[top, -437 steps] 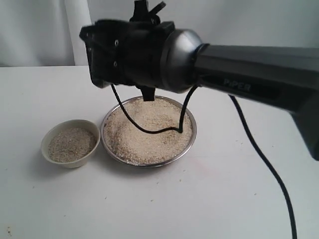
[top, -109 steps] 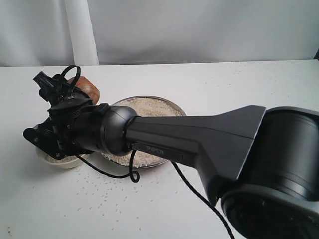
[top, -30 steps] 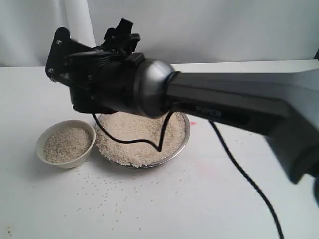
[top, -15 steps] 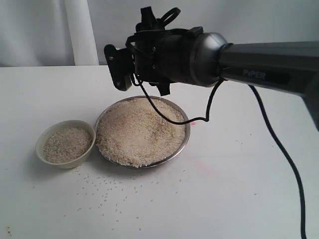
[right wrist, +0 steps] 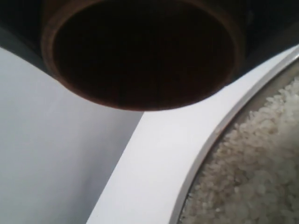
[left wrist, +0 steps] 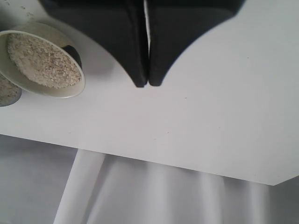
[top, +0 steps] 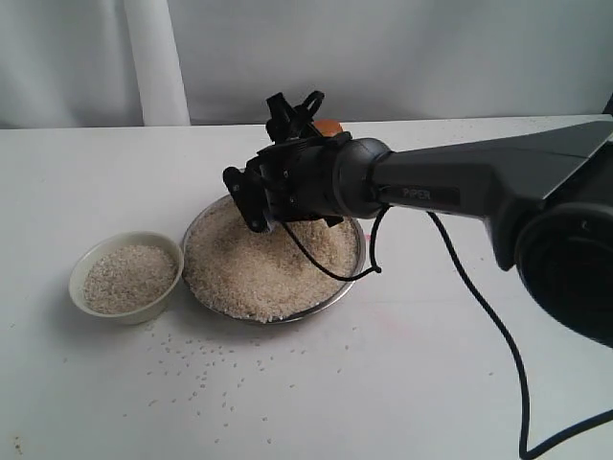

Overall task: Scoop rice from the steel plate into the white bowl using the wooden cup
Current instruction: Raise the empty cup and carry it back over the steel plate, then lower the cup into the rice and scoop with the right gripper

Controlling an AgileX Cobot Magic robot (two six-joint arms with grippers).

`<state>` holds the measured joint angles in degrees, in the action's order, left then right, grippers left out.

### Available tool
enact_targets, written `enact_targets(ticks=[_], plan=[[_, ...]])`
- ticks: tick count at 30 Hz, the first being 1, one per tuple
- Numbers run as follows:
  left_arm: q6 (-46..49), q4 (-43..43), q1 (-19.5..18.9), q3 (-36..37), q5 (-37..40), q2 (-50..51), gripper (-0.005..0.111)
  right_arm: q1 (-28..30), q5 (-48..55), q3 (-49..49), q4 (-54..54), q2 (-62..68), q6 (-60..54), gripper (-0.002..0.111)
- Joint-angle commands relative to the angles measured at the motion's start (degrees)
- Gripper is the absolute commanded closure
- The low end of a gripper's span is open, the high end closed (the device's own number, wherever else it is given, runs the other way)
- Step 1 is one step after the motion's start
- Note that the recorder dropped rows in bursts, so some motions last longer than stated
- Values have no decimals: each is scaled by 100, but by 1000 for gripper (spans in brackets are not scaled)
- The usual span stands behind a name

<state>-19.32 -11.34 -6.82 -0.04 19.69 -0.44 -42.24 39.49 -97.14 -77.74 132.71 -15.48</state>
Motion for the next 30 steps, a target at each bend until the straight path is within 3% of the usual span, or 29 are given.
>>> enact_targets(ticks=[1, 30], plan=[[-13, 28, 6, 4, -38, 44, 107, -30, -6, -1, -114, 62, 91, 108], [-13, 28, 6, 4, -38, 44, 107, -204, -197, -1, 446, 350, -1, 108]])
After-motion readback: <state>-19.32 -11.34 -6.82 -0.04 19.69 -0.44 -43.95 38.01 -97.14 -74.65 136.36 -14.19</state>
